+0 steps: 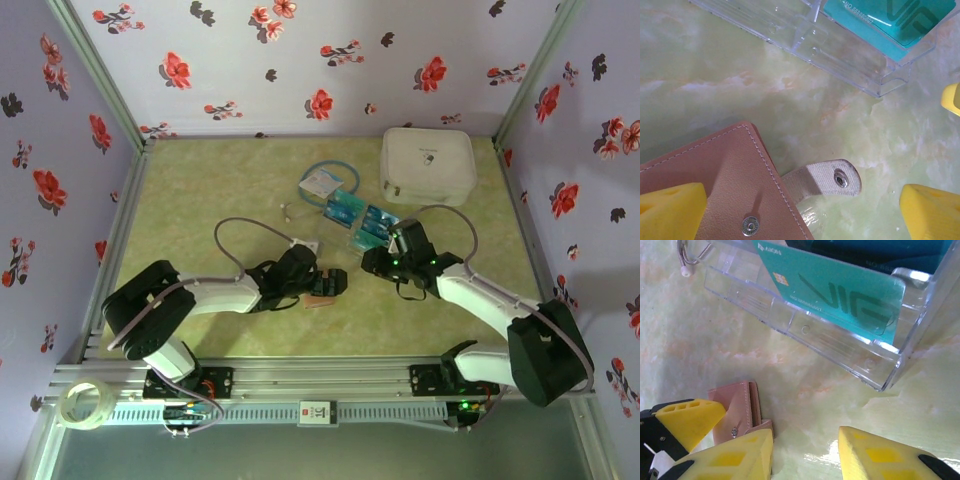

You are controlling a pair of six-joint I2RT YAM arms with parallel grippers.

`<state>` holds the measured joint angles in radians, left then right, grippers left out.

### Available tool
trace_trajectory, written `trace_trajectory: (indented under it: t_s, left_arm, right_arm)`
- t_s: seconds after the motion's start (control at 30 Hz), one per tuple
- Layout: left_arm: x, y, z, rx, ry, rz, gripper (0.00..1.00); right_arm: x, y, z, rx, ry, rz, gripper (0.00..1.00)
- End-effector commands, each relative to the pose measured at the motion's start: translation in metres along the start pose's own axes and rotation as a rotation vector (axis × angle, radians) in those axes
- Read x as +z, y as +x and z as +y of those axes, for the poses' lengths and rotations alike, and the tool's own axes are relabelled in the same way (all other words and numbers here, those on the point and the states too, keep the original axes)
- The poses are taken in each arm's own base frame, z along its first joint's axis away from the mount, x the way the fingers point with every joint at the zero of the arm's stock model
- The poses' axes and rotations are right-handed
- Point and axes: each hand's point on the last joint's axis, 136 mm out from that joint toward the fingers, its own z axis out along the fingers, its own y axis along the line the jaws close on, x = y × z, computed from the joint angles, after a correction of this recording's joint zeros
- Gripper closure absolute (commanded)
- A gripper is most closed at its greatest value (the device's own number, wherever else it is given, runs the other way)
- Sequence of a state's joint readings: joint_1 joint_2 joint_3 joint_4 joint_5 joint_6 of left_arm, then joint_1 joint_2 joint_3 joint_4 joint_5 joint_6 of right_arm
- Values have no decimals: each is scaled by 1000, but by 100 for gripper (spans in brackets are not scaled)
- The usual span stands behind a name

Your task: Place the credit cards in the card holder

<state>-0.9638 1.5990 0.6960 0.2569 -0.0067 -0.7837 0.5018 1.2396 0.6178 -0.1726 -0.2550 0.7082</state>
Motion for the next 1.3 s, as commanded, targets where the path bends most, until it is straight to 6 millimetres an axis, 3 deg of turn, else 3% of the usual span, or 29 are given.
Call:
trace_trajectory:
  t_s: [0.0,0.23,0.57,0.7,0.9,1.0,1.1,1.27]
  left_arm:
    - [-12,-13,-1,10,-26,-15,1]
    - [-31,-39,2,-10,-28,-68,0]
    - [-50,-63,24,-88,-59,-133,0]
    - [-66,-76,54,-162,-122,-163,0]
    - [-101,-85,117,-307,-257,-227,0]
    - [-111,-81,130,-321,-287,-228,0]
    - [-115,-76,134,-310,-304,-211,0]
    - [-111,-68,132,-276,-297,-156,0]
  right_arm:
    - [-3,5,10,2,-60,9,62]
    - [-4,12,41,-50,-118,14,64]
    - [-2,41,108,-224,-211,49,75]
    - [4,58,129,-297,-241,88,78]
    - [18,84,171,-439,-267,159,85]
    - [34,95,174,-470,-238,212,91]
    - [45,99,158,-474,-175,236,97]
    - [41,92,132,-445,-119,219,100]
